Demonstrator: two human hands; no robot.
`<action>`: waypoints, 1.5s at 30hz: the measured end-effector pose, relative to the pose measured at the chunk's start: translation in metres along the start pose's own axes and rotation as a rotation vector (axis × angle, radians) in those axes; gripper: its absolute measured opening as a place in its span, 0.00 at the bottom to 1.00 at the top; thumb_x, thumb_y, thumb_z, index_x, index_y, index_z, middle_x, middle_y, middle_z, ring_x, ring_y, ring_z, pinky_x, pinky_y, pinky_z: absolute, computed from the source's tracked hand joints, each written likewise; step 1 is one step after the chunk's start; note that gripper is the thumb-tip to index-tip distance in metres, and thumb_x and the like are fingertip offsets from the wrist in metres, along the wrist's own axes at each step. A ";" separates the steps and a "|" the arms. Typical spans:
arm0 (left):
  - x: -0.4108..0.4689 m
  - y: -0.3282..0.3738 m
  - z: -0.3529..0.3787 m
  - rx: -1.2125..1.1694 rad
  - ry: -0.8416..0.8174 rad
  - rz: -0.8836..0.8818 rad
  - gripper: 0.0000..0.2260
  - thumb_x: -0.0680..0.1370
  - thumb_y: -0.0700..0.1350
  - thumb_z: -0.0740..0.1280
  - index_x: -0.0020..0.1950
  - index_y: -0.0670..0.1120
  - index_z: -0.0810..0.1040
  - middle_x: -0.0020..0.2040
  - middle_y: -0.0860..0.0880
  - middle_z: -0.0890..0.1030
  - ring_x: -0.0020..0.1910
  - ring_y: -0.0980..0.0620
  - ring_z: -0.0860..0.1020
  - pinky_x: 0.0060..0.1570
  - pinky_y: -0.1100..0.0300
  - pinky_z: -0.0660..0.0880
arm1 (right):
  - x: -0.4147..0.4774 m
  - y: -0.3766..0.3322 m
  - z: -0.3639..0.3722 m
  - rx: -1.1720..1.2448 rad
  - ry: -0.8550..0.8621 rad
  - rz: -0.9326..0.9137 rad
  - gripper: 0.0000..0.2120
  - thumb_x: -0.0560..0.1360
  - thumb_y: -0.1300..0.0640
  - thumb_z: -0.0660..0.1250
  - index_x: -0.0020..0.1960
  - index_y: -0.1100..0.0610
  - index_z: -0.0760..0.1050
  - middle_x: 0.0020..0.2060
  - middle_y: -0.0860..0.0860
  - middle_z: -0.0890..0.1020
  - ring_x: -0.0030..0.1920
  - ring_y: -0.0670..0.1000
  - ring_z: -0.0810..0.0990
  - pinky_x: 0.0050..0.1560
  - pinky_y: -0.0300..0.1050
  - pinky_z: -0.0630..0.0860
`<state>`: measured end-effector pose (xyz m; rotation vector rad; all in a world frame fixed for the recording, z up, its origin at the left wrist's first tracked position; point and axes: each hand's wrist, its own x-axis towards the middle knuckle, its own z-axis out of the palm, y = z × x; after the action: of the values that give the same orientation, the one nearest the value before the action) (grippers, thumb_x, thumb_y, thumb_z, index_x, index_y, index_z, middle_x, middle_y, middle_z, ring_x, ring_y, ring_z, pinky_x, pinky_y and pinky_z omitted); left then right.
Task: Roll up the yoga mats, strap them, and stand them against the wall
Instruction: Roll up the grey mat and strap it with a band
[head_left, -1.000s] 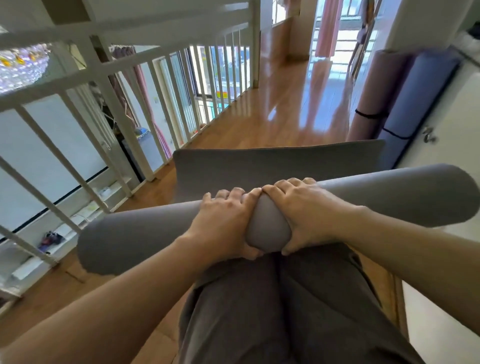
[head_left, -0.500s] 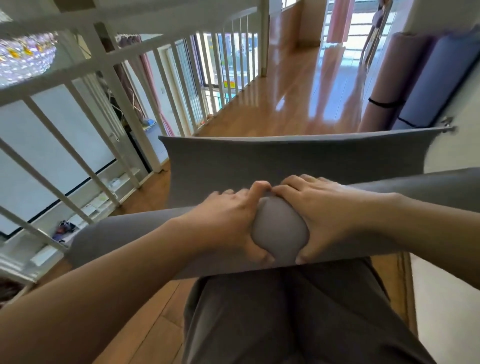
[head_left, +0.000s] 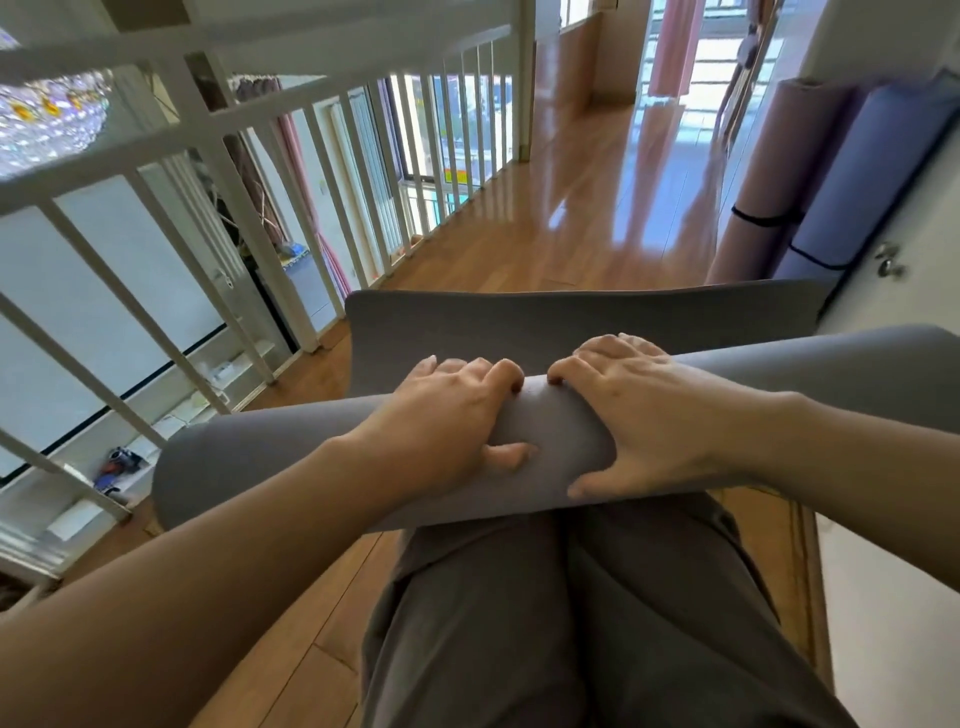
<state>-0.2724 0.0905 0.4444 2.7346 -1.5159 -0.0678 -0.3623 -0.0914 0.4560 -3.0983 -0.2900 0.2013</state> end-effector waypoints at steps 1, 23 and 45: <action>0.000 0.002 0.002 0.040 0.030 -0.010 0.25 0.78 0.63 0.58 0.70 0.53 0.62 0.67 0.51 0.68 0.66 0.50 0.67 0.69 0.53 0.59 | -0.001 0.000 0.003 -0.028 -0.026 0.018 0.49 0.63 0.26 0.66 0.75 0.50 0.53 0.70 0.47 0.62 0.71 0.48 0.57 0.75 0.51 0.51; -0.025 0.007 0.002 0.034 0.006 0.074 0.41 0.67 0.71 0.66 0.72 0.55 0.54 0.69 0.52 0.68 0.67 0.50 0.67 0.69 0.54 0.61 | -0.004 0.002 0.004 0.031 -0.077 -0.017 0.53 0.59 0.29 0.72 0.74 0.47 0.49 0.69 0.45 0.59 0.69 0.47 0.61 0.70 0.43 0.59; -0.029 0.032 0.019 0.238 0.056 -0.011 0.37 0.77 0.62 0.55 0.78 0.48 0.41 0.77 0.39 0.52 0.75 0.39 0.55 0.73 0.40 0.48 | 0.044 0.030 -0.005 -0.124 0.207 0.254 0.21 0.79 0.48 0.58 0.69 0.55 0.71 0.71 0.51 0.67 0.72 0.55 0.62 0.74 0.62 0.50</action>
<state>-0.3156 0.0980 0.4278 2.8950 -1.5890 0.2009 -0.3135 -0.1125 0.4542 -3.2341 0.1010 -0.1387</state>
